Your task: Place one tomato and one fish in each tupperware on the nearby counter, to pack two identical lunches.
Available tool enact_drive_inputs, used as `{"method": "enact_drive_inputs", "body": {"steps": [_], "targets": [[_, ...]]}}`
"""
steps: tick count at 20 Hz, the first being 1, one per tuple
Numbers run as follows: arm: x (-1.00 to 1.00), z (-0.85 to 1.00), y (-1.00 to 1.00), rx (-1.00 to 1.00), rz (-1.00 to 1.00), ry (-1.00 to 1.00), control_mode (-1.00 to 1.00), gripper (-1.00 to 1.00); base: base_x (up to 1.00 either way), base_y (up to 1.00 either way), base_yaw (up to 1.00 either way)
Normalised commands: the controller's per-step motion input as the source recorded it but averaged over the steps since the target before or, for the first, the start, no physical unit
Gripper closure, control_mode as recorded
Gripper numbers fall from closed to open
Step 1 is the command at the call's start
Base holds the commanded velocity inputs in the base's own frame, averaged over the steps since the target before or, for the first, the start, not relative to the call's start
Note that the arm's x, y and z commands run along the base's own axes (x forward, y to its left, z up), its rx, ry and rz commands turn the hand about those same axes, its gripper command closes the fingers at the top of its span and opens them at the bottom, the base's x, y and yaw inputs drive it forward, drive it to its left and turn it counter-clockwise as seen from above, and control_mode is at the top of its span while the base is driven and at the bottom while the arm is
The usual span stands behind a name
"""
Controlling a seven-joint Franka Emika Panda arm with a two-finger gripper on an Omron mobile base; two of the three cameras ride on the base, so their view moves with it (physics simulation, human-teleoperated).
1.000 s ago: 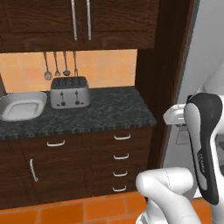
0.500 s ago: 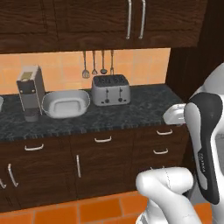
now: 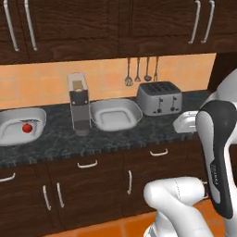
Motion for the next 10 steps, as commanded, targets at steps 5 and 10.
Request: {"method": "enact_drive_inputs", "body": {"steps": [5, 10], "targets": [[0.00, 0.00, 0.00, 0.00, 0.00, 0.00, 1.00, 1.00, 0.79, 0.66, -0.18], [0.06, -0.48, 0.09, -0.18, -0.08, -0.23, -1.00, 1.00, 0.05, 0.07, -0.03]]}}
